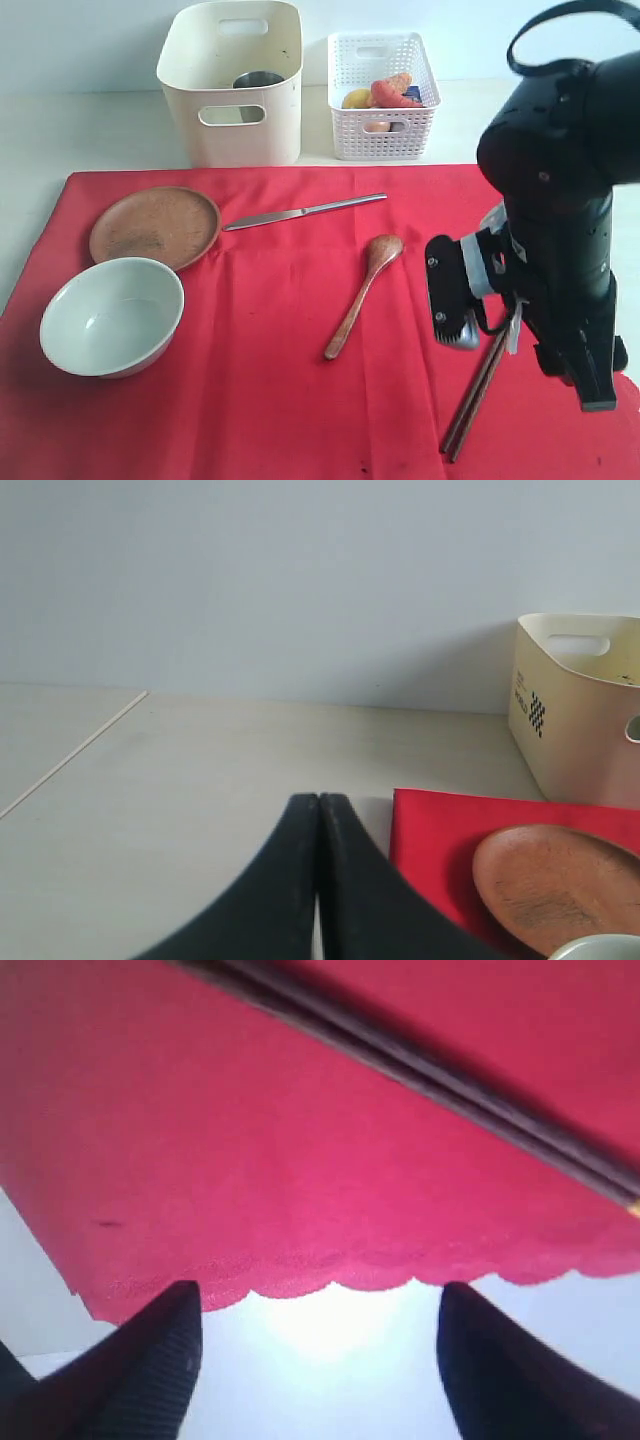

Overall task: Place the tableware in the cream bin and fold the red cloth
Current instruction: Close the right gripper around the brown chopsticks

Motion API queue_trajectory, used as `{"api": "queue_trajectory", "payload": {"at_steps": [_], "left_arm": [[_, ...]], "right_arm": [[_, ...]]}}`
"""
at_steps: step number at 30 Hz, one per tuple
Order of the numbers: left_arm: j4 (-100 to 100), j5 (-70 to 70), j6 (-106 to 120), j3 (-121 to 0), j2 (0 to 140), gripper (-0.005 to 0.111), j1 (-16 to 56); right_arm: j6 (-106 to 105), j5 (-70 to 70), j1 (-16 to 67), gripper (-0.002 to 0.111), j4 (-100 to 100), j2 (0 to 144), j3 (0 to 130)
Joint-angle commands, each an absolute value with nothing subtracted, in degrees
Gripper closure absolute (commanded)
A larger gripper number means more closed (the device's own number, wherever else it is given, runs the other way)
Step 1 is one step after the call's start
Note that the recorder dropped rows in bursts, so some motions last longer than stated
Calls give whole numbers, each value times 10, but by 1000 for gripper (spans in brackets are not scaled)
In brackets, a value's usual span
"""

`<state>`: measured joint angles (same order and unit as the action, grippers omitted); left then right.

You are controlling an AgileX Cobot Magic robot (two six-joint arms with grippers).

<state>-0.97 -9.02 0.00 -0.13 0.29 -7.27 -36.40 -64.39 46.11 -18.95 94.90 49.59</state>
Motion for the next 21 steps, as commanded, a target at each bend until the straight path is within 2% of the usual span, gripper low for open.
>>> {"api": "queue_trajectory", "payload": {"at_steps": [1,7,13,21], "left_arm": [[-6,-89,-4,0,0,106,-74],[-6,-89,-4,0,0,106,-74],[-6,-89,-4,0,0,106,-74],[-6,-89,-4,0,0,106,-74]], "right_arm": [[-393,-579,466,41,-217,955,473],[-471,-514,466,41,-207,979,473],[-551,-507,466,41,-206,1027,473],[-560,-438,466,45,-206,1062,473]]}}
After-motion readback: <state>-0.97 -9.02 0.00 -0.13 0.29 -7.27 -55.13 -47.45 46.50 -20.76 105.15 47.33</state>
